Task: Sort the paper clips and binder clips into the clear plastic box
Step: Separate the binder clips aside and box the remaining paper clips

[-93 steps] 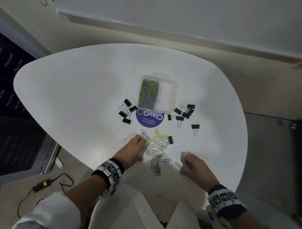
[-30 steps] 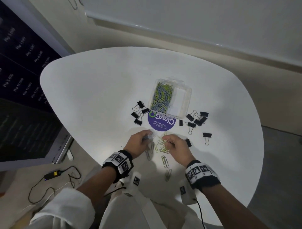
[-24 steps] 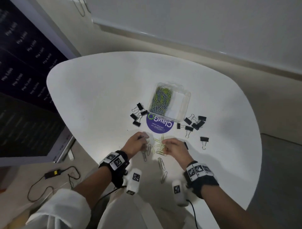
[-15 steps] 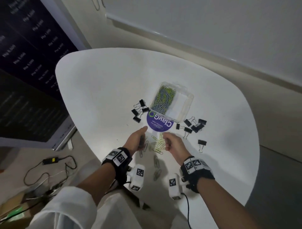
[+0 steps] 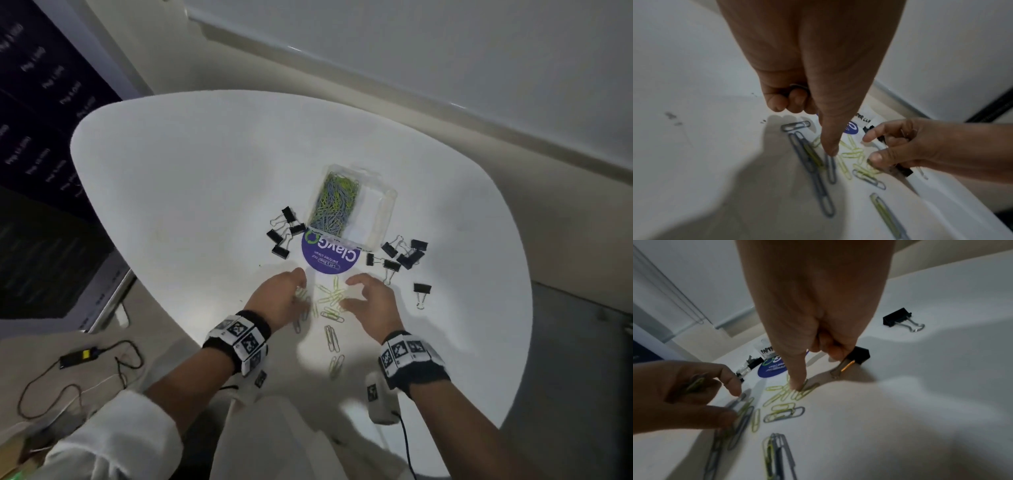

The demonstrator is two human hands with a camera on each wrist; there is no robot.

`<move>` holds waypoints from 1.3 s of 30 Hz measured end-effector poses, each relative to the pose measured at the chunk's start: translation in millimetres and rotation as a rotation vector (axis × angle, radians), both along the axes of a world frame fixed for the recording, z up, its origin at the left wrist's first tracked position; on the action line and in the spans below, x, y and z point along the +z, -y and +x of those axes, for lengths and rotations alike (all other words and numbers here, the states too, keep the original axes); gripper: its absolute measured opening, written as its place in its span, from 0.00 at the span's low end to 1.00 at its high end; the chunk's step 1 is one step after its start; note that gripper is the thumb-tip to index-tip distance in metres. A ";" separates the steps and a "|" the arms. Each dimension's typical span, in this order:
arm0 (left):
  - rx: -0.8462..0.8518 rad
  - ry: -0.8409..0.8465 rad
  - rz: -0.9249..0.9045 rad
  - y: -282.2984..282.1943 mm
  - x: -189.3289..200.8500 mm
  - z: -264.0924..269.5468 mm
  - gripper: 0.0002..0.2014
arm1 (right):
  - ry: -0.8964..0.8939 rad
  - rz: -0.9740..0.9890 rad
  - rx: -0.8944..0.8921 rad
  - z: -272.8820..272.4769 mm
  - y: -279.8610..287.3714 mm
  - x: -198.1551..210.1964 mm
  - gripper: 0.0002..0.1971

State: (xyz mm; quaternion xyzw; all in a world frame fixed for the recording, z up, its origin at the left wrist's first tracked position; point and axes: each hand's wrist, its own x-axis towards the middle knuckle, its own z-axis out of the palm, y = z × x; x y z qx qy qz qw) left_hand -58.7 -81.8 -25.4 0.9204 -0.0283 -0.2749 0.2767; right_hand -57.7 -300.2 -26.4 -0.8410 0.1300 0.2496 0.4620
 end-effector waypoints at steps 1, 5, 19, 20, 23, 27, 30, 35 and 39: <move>-0.020 0.002 0.008 -2.0 -0.7 1.3 0.16 | 0.017 -0.015 0.006 -0.4 0.5 -0.8 0.20; -0.039 0.027 -0.060 -3.5 -2.5 0.7 0.13 | 0.069 -0.039 0.053 -4.3 -0.5 -7.4 0.18; -0.301 0.239 -0.056 -11.3 -14.6 11.6 0.08 | 0.155 -0.116 0.210 -3.7 -12.3 -19.6 0.01; -0.312 0.244 -0.050 -11.8 -16.5 12.4 0.08 | 0.145 -0.090 0.193 -3.7 -14.0 -18.9 0.01; -0.280 0.197 -0.063 -12.7 -24.5 11.2 0.03 | 0.098 -0.013 0.115 -4.8 -15.9 -10.4 0.04; -0.078 0.010 -0.235 -9.5 -19.0 10.1 0.08 | -0.037 0.174 -0.058 -3.1 -14.5 -4.1 0.05; 0.105 -0.149 -0.302 -6.9 -13.6 10.4 0.09 | -0.115 0.277 -0.127 0.8 -12.4 -5.8 0.01; 0.335 -0.270 -0.504 -3.9 -7.6 10.0 0.09 | -0.210 0.452 -0.207 3.3 -9.4 -10.0 0.10; 0.512 -0.367 -0.704 0.9 -2.9 11.1 0.07 | -0.383 0.672 -0.465 9.4 -14.0 -5.1 0.10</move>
